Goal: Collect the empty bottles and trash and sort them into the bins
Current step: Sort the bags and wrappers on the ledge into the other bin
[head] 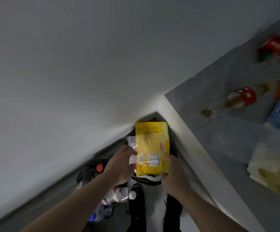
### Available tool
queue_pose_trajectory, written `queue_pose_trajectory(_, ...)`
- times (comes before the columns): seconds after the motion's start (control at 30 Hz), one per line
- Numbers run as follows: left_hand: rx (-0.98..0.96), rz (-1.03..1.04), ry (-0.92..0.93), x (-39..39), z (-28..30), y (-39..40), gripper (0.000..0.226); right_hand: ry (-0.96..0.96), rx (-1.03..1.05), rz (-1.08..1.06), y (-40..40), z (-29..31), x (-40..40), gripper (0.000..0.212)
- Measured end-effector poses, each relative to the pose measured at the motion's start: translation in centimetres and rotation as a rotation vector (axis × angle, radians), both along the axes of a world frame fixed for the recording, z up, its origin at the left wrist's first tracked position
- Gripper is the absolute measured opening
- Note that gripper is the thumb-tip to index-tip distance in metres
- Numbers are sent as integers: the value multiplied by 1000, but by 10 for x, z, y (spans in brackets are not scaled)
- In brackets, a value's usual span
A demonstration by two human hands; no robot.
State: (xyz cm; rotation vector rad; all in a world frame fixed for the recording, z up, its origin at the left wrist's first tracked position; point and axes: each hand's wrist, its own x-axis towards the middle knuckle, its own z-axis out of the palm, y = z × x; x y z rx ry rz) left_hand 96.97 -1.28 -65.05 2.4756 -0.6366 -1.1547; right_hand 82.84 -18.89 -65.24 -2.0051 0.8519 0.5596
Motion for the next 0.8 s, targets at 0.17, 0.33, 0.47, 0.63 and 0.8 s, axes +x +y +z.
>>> queue_pose_trajectory(0.17,118,-284,-16,7,-28,-36,67,41,-99,244,-6,-37,27,82)
queue_pose_trajectory(0.33,284,-514,-18,10,-90,-56,85,128,-79,377,2,-94,43,82)
queue_pose_trajectory(0.47,426,-648,-15,7,-142,-58,84,300,-36,552,13,-150,46,85)
queue_pose_trajectory(0.63,488,-720,66,1,-215,-56,83,383,54,617,15,-194,51,66)
queue_pose_trajectory(0.8,490,-830,68,0,-254,-55,71,491,76,604,11,-239,54,54)
